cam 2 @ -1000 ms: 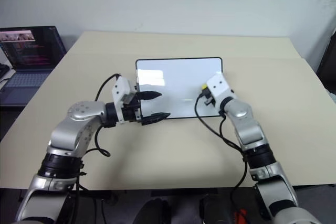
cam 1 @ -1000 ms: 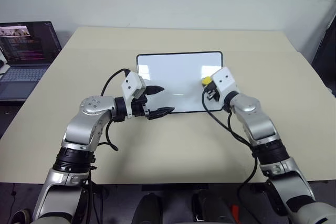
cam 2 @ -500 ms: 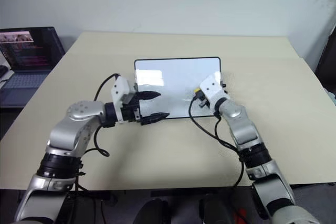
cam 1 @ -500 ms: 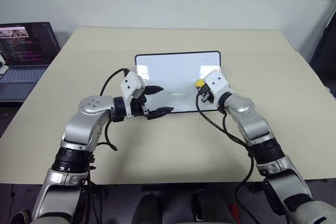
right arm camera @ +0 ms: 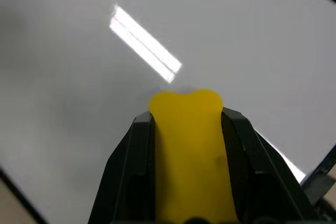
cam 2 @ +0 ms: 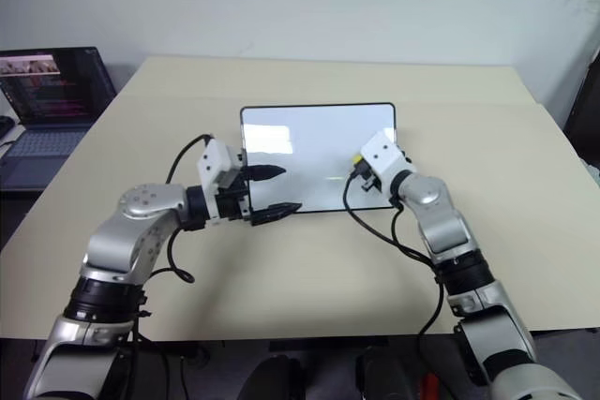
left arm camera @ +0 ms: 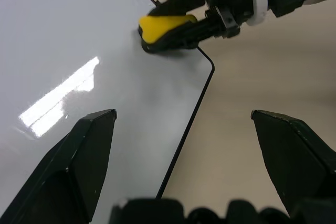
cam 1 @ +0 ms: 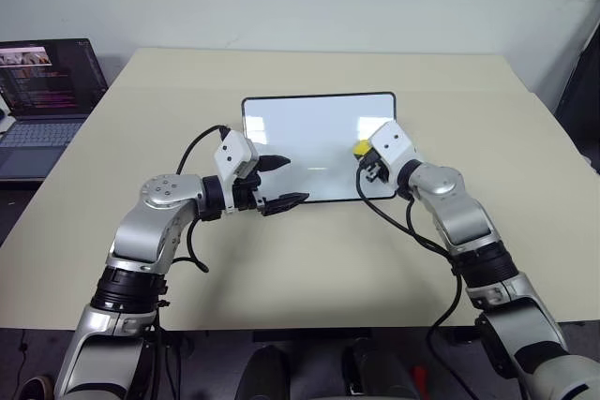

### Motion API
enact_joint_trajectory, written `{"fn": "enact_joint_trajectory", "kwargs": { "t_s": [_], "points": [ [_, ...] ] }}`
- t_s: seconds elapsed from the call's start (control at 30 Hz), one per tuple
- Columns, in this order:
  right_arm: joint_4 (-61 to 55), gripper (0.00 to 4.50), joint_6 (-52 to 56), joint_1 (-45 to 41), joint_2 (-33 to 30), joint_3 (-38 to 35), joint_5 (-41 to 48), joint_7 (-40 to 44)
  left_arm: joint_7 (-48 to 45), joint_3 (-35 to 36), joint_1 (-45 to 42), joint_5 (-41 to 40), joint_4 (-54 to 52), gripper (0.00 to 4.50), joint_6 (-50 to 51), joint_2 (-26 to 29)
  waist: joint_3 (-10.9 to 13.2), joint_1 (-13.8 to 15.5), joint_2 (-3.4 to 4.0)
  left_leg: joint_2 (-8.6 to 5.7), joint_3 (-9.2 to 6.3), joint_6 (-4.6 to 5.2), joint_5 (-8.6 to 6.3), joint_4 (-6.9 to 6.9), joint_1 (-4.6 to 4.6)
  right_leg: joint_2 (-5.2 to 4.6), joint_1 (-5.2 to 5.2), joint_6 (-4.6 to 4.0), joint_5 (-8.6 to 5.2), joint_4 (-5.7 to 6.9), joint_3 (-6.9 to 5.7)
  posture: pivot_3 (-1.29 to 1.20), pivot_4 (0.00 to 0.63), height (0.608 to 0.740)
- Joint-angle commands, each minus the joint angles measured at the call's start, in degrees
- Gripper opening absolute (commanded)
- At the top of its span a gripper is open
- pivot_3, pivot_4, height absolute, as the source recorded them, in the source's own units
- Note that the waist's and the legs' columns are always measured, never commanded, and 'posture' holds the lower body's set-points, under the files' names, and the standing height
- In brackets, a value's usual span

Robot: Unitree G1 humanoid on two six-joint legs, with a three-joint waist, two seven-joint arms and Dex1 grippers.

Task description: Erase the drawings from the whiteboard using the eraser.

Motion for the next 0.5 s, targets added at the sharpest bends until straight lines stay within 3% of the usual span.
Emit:
{"fn": "enact_joint_trajectory", "kwargs": {
  "t_s": [0.03, 0.13, 0.37, 0.5],
  "points": [
    [1.8, 1.32, 1.4, 1.3, -0.7, -1.8, -1.4, -2.7, 0.1, 1.5, -0.1, -0.7, -2.2, 4.5, 0.1, 0.7, 0.0, 0.0, 0.0, 0.0, 0.0, 0.0, 0.0, 0.01, 0.02, 0.0, 0.01, 0.0, 0.0, 0.01, 0.0, 0.0, 0.15, 0.74],
    [2.2, 1.31, 0.1, 0.9, -1.4, -3.6, -2.0, -5.6, -0.3, 1.2, -0.3, -0.7, -2.2, 4.5, 0.1, 0.6, 0.0, 0.1, 0.0, 0.0, -0.02, 0.02, 0.02, 0.02, 0.01, 0.0, 0.01, 0.01, 0.03, 0.02, -0.01, 0.0, 0.15, 0.74],
    [-2.6, 1.31, 6.3, 5.8, -2.9, 0.8, 0.4, 2.5, -0.3, 1.0, -0.8, -0.6, -1.8, 4.5, 0.2, 0.3, 0.0, 0.2, -0.04, -0.03, -0.01, 0.02, 0.02, 0.01, -0.03, 0.0, 0.01, 0.01, 0.02, -0.03, -0.01, 0.0, 0.15, 0.74],
    [-3.4, 1.31, 6.3, 6.1, -1.9, 0.3, -0.3, 1.5, -0.3, 1.0, -0.7, -0.7, -2.1, 4.5, 0.4, 0.4, 0.0, -0.2, -0.07, 0.02, 0.05, 0.02, 0.02, 0.01, 0.02, 0.0, 0.01, 0.02, 0.03, -0.01, 0.05, 0.0, 0.15, 0.74]
  ]
}}
